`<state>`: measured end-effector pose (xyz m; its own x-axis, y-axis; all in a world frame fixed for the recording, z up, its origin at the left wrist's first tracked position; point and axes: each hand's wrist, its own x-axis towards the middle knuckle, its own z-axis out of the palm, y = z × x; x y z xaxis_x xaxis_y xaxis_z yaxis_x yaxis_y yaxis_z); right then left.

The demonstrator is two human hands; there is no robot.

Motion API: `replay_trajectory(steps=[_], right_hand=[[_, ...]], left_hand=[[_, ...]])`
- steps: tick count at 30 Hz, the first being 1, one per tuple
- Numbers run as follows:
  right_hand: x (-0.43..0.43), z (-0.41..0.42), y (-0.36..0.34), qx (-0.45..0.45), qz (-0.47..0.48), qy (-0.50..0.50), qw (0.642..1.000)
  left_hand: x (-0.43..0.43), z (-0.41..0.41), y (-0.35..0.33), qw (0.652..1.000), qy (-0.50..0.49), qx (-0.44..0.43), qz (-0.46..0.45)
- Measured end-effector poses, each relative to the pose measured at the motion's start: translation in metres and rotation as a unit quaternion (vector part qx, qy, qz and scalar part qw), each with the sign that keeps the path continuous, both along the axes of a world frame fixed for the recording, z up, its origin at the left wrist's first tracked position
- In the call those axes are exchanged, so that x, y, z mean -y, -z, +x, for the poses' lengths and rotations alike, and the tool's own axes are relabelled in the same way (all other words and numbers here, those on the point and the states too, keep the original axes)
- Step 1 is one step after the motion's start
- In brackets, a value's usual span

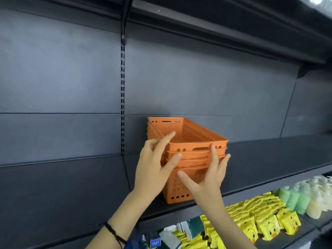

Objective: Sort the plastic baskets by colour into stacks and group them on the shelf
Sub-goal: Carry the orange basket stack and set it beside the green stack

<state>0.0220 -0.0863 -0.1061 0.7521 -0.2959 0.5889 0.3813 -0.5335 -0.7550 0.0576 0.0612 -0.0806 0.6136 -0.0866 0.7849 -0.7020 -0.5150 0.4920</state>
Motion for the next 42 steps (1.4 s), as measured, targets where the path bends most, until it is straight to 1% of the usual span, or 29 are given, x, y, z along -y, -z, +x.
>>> replay_trajectory(steps=[3, 6, 8, 9, 11, 12, 14, 16, 17, 19, 21, 25, 32, 36, 42], right_hand=[[0.037, 0.017, -0.006, -0.001, 0.036, -0.003, 0.999], [0.071, 0.034, -0.003, 0.044, 0.012, -0.016, 0.999], [0.096, 0.046, -0.001, 0.059, 0.007, -0.034, 0.998], [0.111, 0.053, -0.001, 0.052, 0.012, -0.050, 0.997], [0.145, 0.067, -0.001, 0.035, 0.026, -0.096, 0.994], [0.162, 0.075, -0.002, 0.032, 0.035, -0.125, 0.991], [0.190, 0.088, -0.001, 0.027, 0.041, -0.174, 0.984], [0.208, 0.099, -0.001, 0.012, 0.048, -0.200, 0.978], [0.215, 0.103, 0.000, -0.004, 0.058, -0.215, 0.975], [0.224, 0.113, 0.001, -0.033, 0.074, -0.236, 0.968], [0.228, 0.121, 0.003, -0.045, 0.090, -0.251, 0.963], [0.229, 0.138, 0.002, -0.040, 0.117, -0.267, 0.956], [0.189, 0.144, -0.016, -0.034, 0.120, -0.349, 0.929], [0.147, 0.138, -0.023, -0.037, 0.124, -0.408, 0.904], [0.058, 0.110, -0.021, -0.049, 0.138, -0.484, 0.863]], left_hand=[[0.025, 0.004, -0.004, 0.997, 0.025, 0.020, 0.063], [0.053, 0.013, -0.009, 0.993, 0.098, 0.007, 0.070], [0.068, 0.023, -0.008, 0.992, 0.122, 0.004, 0.041], [0.074, 0.031, -0.006, 0.994, 0.104, 0.017, 0.012], [0.082, 0.050, -0.001, 0.997, 0.021, 0.023, -0.069], [0.085, 0.060, 0.003, 0.993, -0.027, 0.003, -0.114], [0.090, 0.075, 0.007, 0.973, -0.101, -0.083, -0.188], [0.094, 0.087, 0.013, 0.948, -0.125, -0.177, -0.232], [0.096, 0.090, 0.015, 0.939, -0.111, -0.211, -0.249], [0.103, 0.095, 0.017, 0.922, -0.047, -0.271, -0.272], [0.113, 0.097, 0.019, 0.914, -0.007, -0.300, -0.274], [0.119, 0.093, 0.021, 0.918, -0.043, -0.254, -0.301], [0.085, 0.051, 0.000, 0.922, -0.141, -0.168, -0.318], [0.047, 0.012, -0.005, 0.912, -0.192, -0.143, -0.334], [-0.021, -0.056, -0.006, 0.881, -0.258, -0.127, -0.377]])
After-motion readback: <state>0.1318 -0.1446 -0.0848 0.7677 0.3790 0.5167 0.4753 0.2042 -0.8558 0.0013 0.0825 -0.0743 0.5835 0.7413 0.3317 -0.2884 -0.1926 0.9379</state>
